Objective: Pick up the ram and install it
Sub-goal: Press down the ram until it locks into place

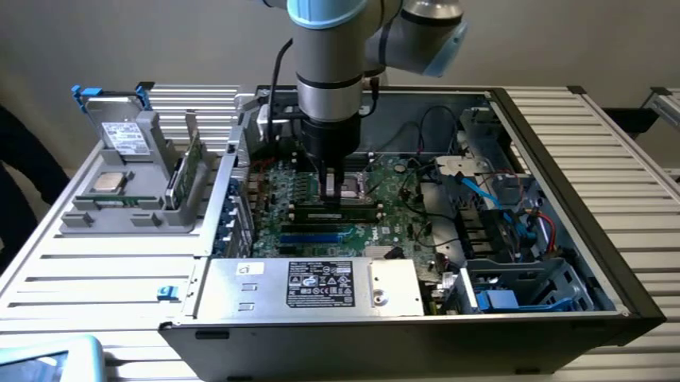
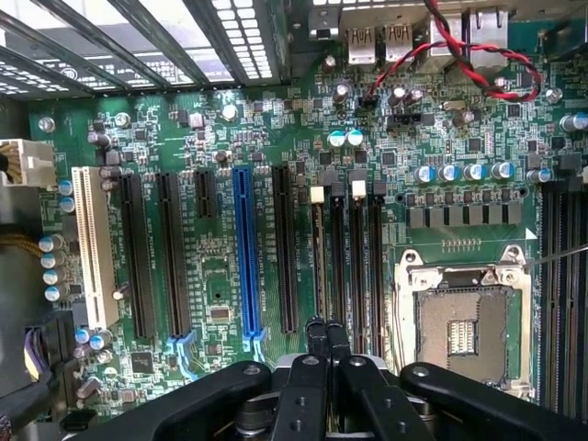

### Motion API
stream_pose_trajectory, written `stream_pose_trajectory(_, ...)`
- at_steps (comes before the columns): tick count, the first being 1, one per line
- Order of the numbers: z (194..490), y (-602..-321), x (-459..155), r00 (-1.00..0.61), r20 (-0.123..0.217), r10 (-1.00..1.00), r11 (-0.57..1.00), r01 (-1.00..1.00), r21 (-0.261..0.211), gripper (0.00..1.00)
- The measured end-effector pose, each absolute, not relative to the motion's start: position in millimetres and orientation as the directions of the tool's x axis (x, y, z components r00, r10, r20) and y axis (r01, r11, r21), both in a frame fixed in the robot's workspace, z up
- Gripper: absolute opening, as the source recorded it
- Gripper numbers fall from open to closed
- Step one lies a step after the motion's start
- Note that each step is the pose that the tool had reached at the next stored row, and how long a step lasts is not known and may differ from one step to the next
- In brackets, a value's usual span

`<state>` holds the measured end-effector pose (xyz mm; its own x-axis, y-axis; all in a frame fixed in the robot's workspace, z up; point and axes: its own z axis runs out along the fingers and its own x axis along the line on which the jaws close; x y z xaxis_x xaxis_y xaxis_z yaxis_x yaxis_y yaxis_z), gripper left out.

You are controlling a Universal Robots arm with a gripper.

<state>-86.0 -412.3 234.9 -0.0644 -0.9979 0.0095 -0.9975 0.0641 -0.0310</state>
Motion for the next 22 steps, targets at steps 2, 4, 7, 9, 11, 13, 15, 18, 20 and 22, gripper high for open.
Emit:
stream_pose_trajectory(2,233.1,-412.3,-86.3,-0.064,0.009,-0.998,0.064,-0.997,-0.031,0.11)
stream_pose_trajectory(4,230.7,-412.3,-86.4,-0.064,0.009,-0.998,0.064,-0.997,-0.032,0.11)
stream_pose_trajectory(7,227.8,-412.4,-86.5,-0.064,0.010,-0.998,0.064,-0.997,-0.031,0.11)
stream_pose_trajectory(9,226.1,-412.4,-86.6,-0.064,0.010,-0.998,0.064,-0.997,-0.031,0.11)
stream_pose_trajectory(11,224.5,-412.3,-86.5,-0.065,0.010,-0.998,0.064,-0.997,-0.031,0.11)
stream_pose_trajectory(13,224.0,-412.3,-86.5,-0.065,0.010,-0.998,0.064,-0.997,-0.031,0.11)
stream_pose_trajectory(15,225.3,-412.1,-86.4,-0.065,0.009,-0.998,0.064,-0.997,-0.031,0.11)
stream_pose_trajectory(18,238.1,-412.3,-86.4,-0.064,0.010,-0.998,0.064,-0.997,-0.031,0.11)
stream_pose_trajectory(20,247.1,-412.2,-86.1,-0.064,0.009,-0.998,0.064,-0.997,-0.031,0.11)
stream_pose_trajectory(22,255.6,-412.3,-85.3,-0.064,0.010,-0.998,0.064,-0.997,-0.031,0.11)
